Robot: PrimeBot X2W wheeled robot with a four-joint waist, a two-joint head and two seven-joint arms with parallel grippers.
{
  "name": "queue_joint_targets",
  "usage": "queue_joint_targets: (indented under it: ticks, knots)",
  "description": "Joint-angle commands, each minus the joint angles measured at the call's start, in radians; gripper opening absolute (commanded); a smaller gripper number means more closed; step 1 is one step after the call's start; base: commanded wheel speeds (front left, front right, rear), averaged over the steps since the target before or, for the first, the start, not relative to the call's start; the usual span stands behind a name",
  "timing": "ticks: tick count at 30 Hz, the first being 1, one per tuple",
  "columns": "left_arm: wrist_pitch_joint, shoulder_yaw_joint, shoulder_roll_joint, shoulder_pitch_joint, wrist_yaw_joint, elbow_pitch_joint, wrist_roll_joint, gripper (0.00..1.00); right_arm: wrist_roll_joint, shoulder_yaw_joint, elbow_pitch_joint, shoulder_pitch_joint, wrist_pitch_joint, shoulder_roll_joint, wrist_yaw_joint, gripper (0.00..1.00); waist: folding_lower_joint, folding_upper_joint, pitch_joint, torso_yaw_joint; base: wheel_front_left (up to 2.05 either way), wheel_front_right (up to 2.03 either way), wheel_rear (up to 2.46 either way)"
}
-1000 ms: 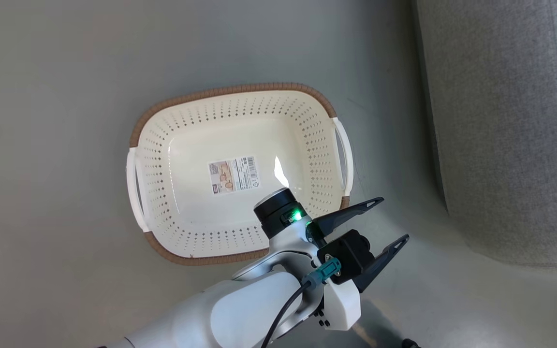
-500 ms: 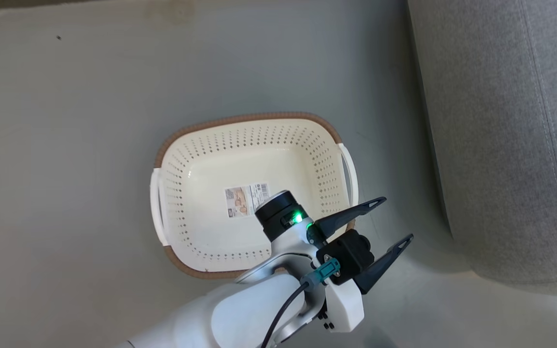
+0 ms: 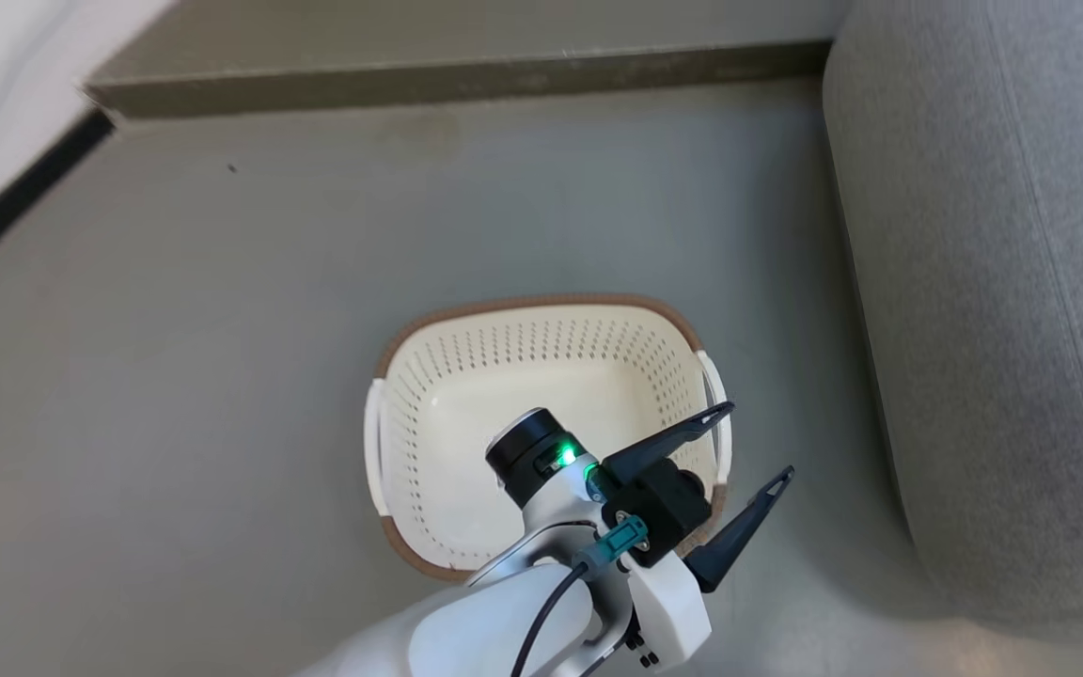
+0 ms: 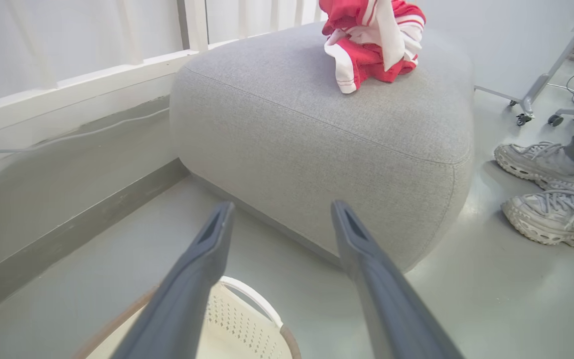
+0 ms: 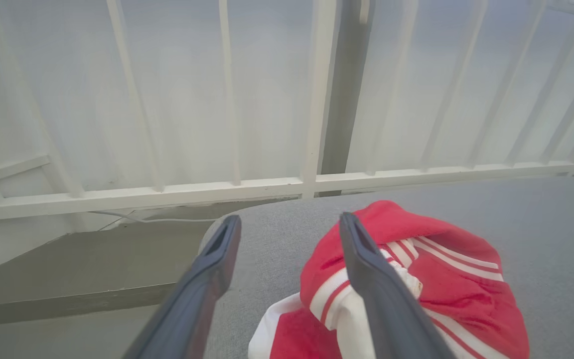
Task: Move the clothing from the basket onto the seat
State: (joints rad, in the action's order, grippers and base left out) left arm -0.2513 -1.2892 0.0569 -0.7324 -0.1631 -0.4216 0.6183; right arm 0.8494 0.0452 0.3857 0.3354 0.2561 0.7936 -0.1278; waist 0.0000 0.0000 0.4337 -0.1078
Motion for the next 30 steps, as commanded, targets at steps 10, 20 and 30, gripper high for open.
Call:
queue_joint_targets:
  ticks: [10, 20, 30]
  knots:
    - [-0.01, 0.174, -0.007, 0.136, 0.035, -0.035, -0.011, 1.0, -0.063, -0.097, -0.147, -0.13, 0.006, 0.003, -0.003, 1.0, 0.0, 0.0, -0.19, 0.084, 0.0, 0.0, 0.0]
    - [-0.01, 0.473, 0.062, 0.324, 0.062, -0.032, -0.083, 1.0, -0.129, -0.188, -0.22, -0.193, 0.006, -0.07, -0.003, 1.0, 0.0, 0.0, -0.319, 0.125, 0.0, 0.0, 0.0]
    - [-0.01, 0.725, 0.164, 0.521, 0.09, 0.051, -0.158, 1.0, -0.177, -0.256, -0.257, -0.25, 0.006, -0.146, -0.003, 1.0, 0.0, 0.0, -0.425, 0.14, 0.0, 0.0, 0.0]
